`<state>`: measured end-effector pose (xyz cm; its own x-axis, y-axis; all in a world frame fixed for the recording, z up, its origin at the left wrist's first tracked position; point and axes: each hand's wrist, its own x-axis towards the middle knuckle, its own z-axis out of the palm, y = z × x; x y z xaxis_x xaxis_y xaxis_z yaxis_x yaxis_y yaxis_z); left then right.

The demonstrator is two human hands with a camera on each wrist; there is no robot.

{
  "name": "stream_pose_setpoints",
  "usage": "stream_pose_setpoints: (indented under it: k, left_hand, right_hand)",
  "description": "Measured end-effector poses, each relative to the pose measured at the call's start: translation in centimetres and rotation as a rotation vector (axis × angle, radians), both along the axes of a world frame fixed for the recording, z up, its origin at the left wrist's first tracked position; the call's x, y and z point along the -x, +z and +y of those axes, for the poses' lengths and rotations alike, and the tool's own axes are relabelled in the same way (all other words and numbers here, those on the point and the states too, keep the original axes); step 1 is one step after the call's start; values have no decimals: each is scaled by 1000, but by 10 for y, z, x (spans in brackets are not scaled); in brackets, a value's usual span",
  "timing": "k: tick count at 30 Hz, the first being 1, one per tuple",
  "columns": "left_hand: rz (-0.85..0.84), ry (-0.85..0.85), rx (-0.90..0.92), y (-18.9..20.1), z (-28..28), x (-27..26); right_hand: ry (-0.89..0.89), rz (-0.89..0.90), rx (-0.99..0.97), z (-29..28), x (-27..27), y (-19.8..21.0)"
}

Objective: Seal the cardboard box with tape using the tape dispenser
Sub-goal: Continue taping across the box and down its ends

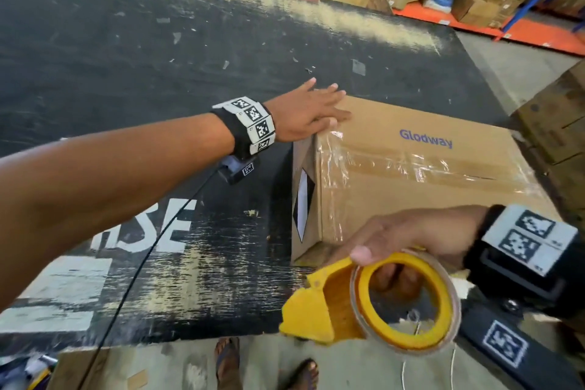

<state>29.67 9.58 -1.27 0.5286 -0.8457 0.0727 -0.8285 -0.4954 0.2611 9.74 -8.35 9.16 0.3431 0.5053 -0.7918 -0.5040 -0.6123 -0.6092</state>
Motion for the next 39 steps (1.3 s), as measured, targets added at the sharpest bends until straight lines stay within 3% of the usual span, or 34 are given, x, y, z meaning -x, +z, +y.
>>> stream_pose_setpoints:
  k: [2, 4, 8, 11, 17, 23, 28, 32, 35, 39]
  left_hand:
    - [-10, -12, 42, 4, -2, 10]
    - [-14, -10, 28, 5, 1, 22]
    - [-14, 61, -163, 6, 0, 56]
    - [24, 102, -195, 13, -1, 63]
    - [71, 95, -273, 21, -1, 62]
    - [276, 200, -293, 41, -9, 73]
    - [193, 120, -78, 60, -77, 154]
    - [18, 171, -186, 74, -144, 220]
    - [52, 213, -282, 76, -174, 254]
    - [54, 249, -339, 41, -190, 279]
  right_hand:
    - [-50, -69, -17, -11, 13, -1]
    - [-230, -143, -49, -48, 21, -4]
    - [-586, -264, -224, -89, 41, -12]
    - [-628, -400, -328, -104, 59, -13]
    - [-856, -672, -302, -133, 80, -36]
    - [-1078, -824, -409, -164, 73, -53]
    - [-1125, -984, -411, -219, 73, -56]
    - [-1207, -1087, -355, -276, 82, -57]
    - [-1294, -1170, -290, -323, 87, -55]
    - [-1393, -1213, -247, -381, 84, -62]
